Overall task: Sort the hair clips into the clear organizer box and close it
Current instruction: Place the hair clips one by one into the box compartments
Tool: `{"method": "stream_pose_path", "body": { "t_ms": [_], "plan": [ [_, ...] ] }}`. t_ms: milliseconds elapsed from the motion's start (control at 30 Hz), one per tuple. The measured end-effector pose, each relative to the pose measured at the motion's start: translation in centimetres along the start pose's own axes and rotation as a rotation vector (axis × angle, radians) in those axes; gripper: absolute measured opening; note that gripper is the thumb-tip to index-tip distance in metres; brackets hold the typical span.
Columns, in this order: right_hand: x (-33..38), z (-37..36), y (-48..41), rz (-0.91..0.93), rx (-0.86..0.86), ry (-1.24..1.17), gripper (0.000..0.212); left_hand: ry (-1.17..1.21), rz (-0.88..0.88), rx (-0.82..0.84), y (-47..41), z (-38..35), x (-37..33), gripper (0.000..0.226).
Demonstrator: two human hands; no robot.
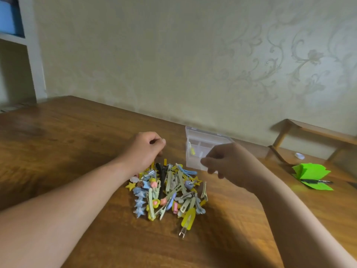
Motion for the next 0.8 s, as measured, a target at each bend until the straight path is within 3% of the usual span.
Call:
{"method": "stream_pose_path", "body": {
  "t_ms": [200, 533, 600, 733, 800],
  "plan": [
    [-1.4, -3.2, 1.4, -0.090, 0.273, 0.205, 0.040, 0.012, 0.000, 0.003, -0.1, 0.0, 0.1, 0.023],
    [-2.2, -2.9, 1.8, -0.092, 0.319, 0.148, 0.035, -0.033, -0.015, 0.017, -0.2, -0.4, 0.3, 0.022],
    [-2.4, -1.7, 1.5, -0.057, 0.240, -0.028, 0.029, -0.029, -0.018, 0.020, -0.2, -0.4, 0.2, 0.022],
    [-3.6, 1.7, -1.2, -0.020, -0.112, -0.634, 0.024, -0.035, -0.018, 0.023, -0.3, -0.5, 0.1, 0.023],
    [-4.3, 2.7, -3.9, -0.047, -0.223, -0.592, 0.020, -0.019, -0.013, 0.021, -0.3, -0.5, 0.2, 0.024]
  ]
}}
Point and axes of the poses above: each hand's wrist, its own y-axis away from the middle knuckle, its own z-axis out of the back of the hand, x = y × z, the point moved 9 cm from there along -y, towards the middle knuckle, and after that the axes turned 6 degrees about z, right-handed, at the moved point
